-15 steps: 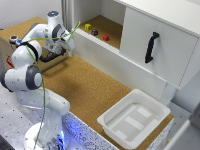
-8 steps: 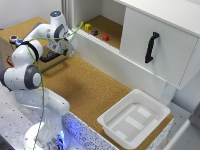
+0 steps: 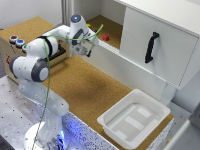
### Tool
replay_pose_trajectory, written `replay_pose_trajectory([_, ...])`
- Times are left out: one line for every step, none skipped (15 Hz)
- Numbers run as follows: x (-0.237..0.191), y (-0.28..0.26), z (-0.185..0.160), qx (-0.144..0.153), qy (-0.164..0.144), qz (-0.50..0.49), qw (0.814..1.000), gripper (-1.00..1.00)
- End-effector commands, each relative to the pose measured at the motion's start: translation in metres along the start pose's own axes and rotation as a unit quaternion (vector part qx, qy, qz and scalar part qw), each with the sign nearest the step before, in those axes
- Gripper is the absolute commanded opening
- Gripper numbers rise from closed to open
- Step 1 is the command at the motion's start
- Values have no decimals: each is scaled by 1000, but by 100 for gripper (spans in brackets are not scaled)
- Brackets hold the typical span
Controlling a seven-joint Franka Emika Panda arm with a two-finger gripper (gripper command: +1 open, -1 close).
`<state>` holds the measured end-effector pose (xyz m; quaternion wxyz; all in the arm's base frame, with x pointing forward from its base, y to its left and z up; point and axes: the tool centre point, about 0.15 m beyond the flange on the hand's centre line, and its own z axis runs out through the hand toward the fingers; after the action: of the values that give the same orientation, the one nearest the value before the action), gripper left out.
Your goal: Pick up the pink block
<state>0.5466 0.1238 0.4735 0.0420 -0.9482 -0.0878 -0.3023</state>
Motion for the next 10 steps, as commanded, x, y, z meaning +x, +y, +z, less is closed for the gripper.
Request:
replay_pose_trajectory([72, 6, 46, -19, -35, -35, 999, 100])
replay_pose_trajectory([77, 6, 49, -20, -32, -34, 999, 100])
replay_pose_trajectory([81, 7, 53, -24, -31, -35, 999, 100])
replay_pose_trajectory([85, 7, 57, -27, -29, -35, 999, 100])
replay_pose_trajectory([89, 7, 62, -34, -30, -36, 998, 100])
replay_pose_trajectory([92, 7, 66, -41, -32, -39, 998, 100])
replay_pose_trajectory([94, 7, 70, -50, -30, -37, 998, 100])
replay_pose_trajectory([95, 9, 75, -60, -33, -34, 997, 100])
replay_pose_trajectory([97, 10, 80, -63, -34, -28, 997, 100])
replay_pose_trajectory([100, 10, 85, -69, -36, -28, 997, 100])
